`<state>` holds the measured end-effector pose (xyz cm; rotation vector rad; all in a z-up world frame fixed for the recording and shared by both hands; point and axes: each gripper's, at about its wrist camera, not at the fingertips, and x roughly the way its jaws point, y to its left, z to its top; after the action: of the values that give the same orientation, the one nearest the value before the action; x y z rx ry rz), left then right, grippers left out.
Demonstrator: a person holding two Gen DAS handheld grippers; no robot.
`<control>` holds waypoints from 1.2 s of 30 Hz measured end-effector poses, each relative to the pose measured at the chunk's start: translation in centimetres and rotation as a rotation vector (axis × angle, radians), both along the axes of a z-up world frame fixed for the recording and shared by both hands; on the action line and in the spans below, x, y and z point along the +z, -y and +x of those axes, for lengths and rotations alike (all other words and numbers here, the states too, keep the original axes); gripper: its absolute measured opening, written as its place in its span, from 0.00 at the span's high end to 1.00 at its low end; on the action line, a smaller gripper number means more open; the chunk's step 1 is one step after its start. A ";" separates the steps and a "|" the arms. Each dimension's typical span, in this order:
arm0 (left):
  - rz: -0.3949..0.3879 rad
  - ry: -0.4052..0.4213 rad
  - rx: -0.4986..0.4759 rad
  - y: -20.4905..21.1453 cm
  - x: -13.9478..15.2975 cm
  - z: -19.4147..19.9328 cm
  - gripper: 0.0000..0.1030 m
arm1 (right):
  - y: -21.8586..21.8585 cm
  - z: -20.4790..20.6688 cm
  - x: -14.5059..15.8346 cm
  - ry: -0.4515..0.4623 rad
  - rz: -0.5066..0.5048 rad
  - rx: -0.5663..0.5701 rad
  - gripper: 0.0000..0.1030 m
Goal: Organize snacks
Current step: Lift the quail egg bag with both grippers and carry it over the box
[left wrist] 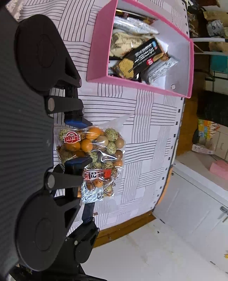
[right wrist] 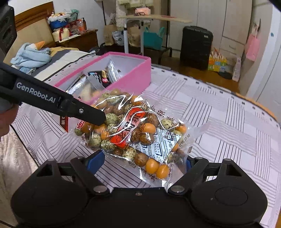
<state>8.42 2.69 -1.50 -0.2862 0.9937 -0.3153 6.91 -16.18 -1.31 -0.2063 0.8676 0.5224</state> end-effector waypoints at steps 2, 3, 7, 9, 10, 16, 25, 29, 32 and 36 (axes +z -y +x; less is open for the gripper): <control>-0.004 0.022 0.011 -0.5 0.6 -0.3 0.69 | -0.6 -0.4 0.8 0.018 -0.005 0.012 0.14; -0.007 0.031 0.016 -0.8 1.0 -0.4 0.69 | -0.9 -0.4 1.3 0.027 -0.008 0.023 0.14; -0.054 0.086 0.056 -3.3 2.0 -1.1 0.69 | -1.9 0.1 2.7 0.074 0.019 0.068 0.16; -0.111 0.105 0.087 -5.1 2.2 -1.5 0.69 | -2.5 0.5 3.3 0.081 0.044 0.095 0.16; -0.120 0.104 0.100 -5.7 2.2 -1.6 0.69 | -2.8 0.6 3.4 0.087 0.049 0.110 0.16; -0.082 0.122 0.156 -8.1 2.6 -0.5 0.69 | -6.4 3.1 4.0 0.105 0.013 0.186 0.16; 0.035 0.113 0.299 -13.0 2.9 4.9 0.69 | -13.0 10.2 3.0 0.077 0.041 0.265 0.16; 0.078 0.100 0.348 -15.0 2.0 8.4 0.68 | -15.2 13.3 1.6 0.074 0.061 0.268 0.16; 0.088 0.109 0.368 -16.3 1.4 11.2 0.68 | -16.2 15.6 0.6 0.088 0.083 0.246 0.16; 0.120 0.132 0.383 -16.8 0.4 15.0 0.67 | -16.9 18.9 -0.5 0.045 0.135 0.193 0.16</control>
<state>23.41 19.45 -1.11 -0.3351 0.8037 0.0730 25.84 0.72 -1.84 -0.1784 0.7695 0.7510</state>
